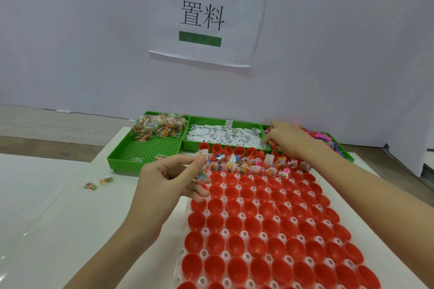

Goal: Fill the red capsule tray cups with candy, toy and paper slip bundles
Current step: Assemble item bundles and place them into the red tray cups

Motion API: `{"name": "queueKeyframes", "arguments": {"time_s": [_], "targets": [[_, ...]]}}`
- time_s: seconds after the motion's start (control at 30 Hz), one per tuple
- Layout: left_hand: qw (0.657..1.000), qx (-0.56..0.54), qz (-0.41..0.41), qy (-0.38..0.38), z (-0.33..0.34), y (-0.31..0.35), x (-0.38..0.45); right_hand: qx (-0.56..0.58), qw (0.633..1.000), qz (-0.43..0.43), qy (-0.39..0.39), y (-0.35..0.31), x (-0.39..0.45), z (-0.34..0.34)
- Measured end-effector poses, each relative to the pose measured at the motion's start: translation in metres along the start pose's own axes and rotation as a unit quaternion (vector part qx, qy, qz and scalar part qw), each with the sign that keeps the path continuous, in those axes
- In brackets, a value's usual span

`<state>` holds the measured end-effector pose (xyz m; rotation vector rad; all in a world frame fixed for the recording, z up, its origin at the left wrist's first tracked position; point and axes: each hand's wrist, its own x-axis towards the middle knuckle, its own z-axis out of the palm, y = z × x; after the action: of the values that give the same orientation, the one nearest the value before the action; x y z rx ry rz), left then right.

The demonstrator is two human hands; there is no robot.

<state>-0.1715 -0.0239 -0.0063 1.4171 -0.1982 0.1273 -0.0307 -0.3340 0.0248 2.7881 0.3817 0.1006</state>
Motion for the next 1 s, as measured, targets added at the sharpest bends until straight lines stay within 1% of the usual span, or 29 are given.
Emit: {"name": "queueKeyframes", "arguments": {"time_s": [0.2,0.33,0.37,0.43,0.5,0.53,0.6,0.67,0.83,0.93,1.0], "targets": [[1.0,0.003,-0.009,-0.007,-0.001,0.001,0.0,-0.071,0.995,-0.062,0.025,-0.001,-0.002,-0.001],[1.0,0.0,-0.016,-0.015,-0.001,0.001,-0.001,-0.069,0.994,-0.065,0.05,0.002,-0.009,-0.006],[1.0,-0.002,-0.018,-0.018,0.0,0.001,-0.001,-0.044,0.995,-0.052,0.071,0.003,-0.012,-0.008],[0.999,-0.002,-0.022,-0.027,0.0,0.001,-0.002,0.06,0.989,-0.005,0.135,0.007,-0.021,-0.014],[0.999,0.003,-0.024,-0.044,0.001,0.003,-0.004,0.14,0.968,0.011,0.208,0.005,-0.031,-0.02],[0.998,0.006,-0.024,-0.054,0.001,0.004,-0.005,0.186,0.955,0.024,0.23,0.002,-0.038,-0.023],[0.997,0.015,-0.02,-0.072,0.004,0.008,-0.007,0.293,0.926,0.048,0.232,-0.012,-0.056,-0.03],[0.995,0.025,-0.015,-0.094,0.006,0.01,-0.01,0.363,0.903,0.049,0.225,-0.033,-0.08,-0.032],[0.992,0.05,-0.002,-0.115,0.012,0.016,-0.017,0.49,0.839,0.049,0.231,-0.095,-0.138,-0.031],[0.991,0.054,0.004,-0.119,0.015,0.017,-0.021,0.554,0.801,0.047,0.222,-0.12,-0.161,-0.03],[0.989,0.062,0.015,-0.133,0.017,0.017,-0.024,0.582,0.782,0.053,0.217,-0.128,-0.169,-0.029]]}}
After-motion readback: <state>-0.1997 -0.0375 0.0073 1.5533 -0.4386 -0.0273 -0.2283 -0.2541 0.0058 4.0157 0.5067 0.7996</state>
